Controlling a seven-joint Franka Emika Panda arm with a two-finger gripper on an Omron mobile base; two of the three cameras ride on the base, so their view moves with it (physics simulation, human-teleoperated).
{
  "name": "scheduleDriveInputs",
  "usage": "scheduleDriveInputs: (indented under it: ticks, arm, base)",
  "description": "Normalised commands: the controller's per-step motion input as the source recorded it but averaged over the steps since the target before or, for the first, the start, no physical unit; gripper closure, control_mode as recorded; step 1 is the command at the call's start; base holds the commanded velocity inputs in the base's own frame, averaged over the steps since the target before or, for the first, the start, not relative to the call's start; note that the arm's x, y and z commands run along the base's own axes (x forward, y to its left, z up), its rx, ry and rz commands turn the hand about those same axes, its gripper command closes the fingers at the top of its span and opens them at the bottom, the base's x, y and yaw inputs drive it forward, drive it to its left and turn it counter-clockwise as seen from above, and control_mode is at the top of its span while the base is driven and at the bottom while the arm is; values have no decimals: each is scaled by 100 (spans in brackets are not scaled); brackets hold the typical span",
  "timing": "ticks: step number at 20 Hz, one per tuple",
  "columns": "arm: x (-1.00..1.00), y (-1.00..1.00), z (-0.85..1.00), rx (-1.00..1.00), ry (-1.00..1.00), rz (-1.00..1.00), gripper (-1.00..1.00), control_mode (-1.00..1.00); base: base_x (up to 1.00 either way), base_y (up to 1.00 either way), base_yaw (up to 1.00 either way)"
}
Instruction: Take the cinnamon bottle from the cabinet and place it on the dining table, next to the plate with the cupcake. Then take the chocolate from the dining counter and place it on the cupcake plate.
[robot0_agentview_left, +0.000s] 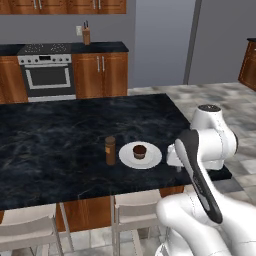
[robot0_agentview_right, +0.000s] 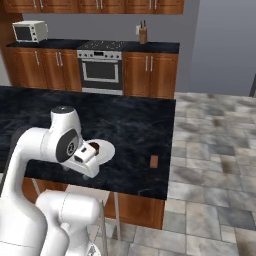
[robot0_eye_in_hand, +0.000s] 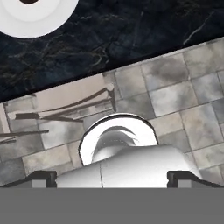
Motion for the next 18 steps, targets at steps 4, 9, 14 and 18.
scheduleDriveInputs:
  ticks: [4,9,14,18]
  arm:
    - [-4,-67,8,-5,0,25,-100,-100]
    - [11,-59,4,0,-10,33,-100,-100]
    - [29,-55,2,1,-13,31,-100,-100]
    - [44,-54,1,10,-5,15,-100,-100]
  base:
    - [0,0,0]
    - [0,0,0]
    - [0,0,0]
    - [0,0,0]
